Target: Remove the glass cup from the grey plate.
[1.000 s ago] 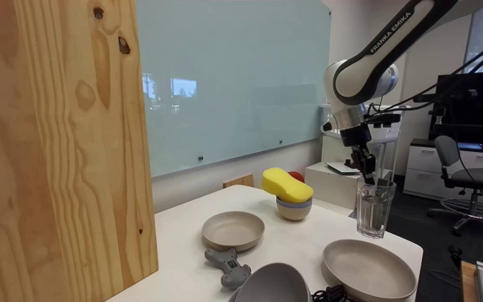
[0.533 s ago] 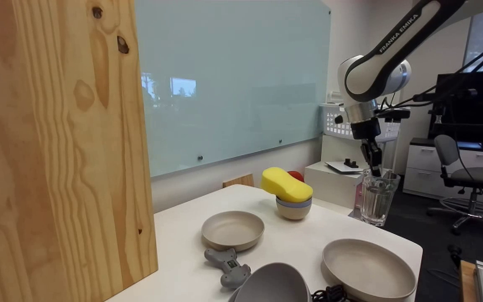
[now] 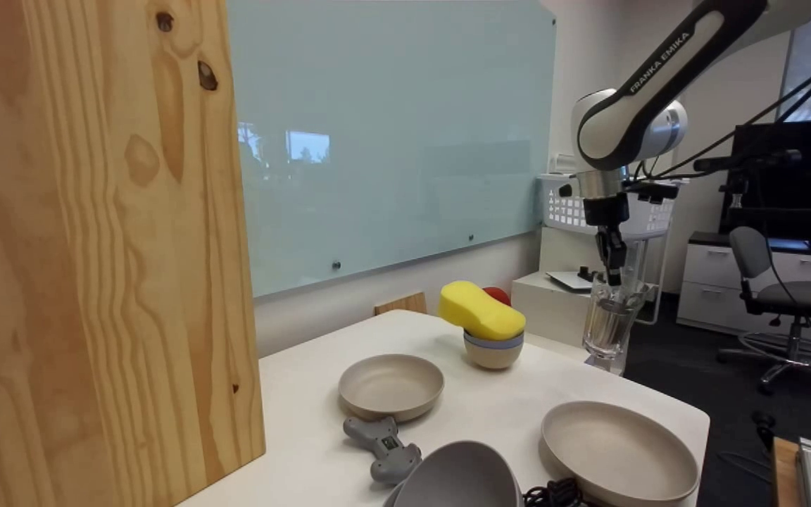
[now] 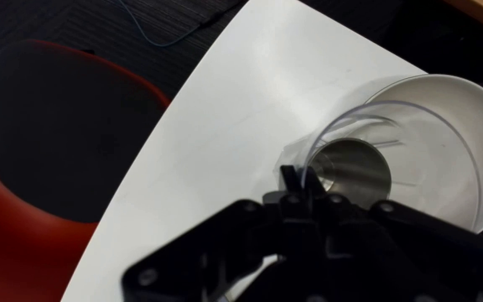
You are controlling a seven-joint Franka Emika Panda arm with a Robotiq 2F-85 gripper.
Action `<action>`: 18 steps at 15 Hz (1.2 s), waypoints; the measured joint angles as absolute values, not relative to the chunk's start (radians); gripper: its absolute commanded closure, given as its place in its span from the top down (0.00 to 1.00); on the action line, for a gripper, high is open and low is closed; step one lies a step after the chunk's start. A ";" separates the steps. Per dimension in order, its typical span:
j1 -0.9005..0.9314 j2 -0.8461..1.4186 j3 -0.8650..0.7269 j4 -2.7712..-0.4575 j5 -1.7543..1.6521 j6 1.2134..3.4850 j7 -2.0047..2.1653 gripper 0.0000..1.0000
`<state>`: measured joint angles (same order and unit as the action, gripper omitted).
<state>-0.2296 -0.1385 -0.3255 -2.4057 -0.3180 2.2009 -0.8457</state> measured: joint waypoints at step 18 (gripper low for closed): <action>-0.281 0.232 -0.313 -2.063 -0.211 2.037 -0.892 0.01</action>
<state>-0.2807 0.2321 -0.3126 -2.0625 -0.2111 2.0372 -0.8921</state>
